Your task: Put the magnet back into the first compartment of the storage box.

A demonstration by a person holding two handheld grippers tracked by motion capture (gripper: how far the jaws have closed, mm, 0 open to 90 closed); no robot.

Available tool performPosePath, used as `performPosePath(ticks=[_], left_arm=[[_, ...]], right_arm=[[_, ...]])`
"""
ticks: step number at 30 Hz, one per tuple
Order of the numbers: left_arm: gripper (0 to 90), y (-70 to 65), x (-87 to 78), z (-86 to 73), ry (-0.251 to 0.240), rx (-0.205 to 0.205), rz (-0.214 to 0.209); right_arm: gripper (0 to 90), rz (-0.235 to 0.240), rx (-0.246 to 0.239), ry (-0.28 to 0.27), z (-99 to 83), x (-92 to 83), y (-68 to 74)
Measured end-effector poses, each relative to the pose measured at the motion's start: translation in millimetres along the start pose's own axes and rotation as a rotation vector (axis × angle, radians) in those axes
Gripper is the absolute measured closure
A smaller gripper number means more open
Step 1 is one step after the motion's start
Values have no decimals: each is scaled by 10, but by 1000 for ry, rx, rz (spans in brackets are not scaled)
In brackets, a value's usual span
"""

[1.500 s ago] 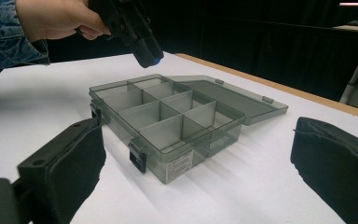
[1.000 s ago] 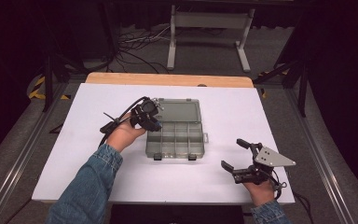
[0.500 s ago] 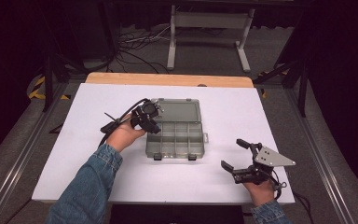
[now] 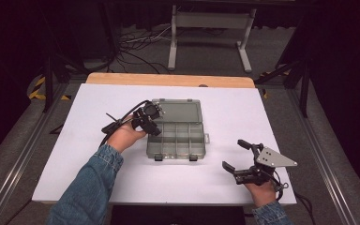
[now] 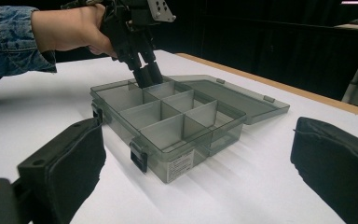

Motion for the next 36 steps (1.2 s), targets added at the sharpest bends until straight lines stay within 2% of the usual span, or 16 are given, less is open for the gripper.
performPosePath(ticks=[15,19,24,25,28,29,30,33,35,36], left_arm=[[581,-7,24,5,6,3,-3],[556,-25,-50,16,-22,-4,-2],[432,-75,-182,35,-67,-10,-13],[432,-99,-231,39,-85,-10,-18],[286,-130,-319,47,-125,-22,-24],[210,-166,-400,42,-153,-21,-44],[184,-166,-400,42,-153,-21,-44],[137,-214,-540,30,-214,-25,-54],[66,-249,-627,5,-243,-13,-44],[62,-249,-627,5,-243,-13,-44]], right_arm=[[38,-9,-1,0,-2,-26,-6],[38,-10,2,0,-3,-25,-5],[39,-7,6,-2,-2,-12,-6],[39,-8,6,-4,1,-8,-9],[39,-9,5,-3,4,7,-19],[39,-7,4,-2,5,19,-20],[39,-5,5,-2,5,24,-21],[39,-2,6,-4,8,29,-22],[39,-4,5,-5,10,29,-22],[39,-4,5,-5,11,25,-21]])
Point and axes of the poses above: each handheld gripper's, and its own axes: x roughly forward along the jaws, z roughly out of its top, y roughly to its left, the point moved 10 cm from there along x, roughly forward along the jaws, and after that the axes turned 11 degrees about -x, right-handed, at the moved point
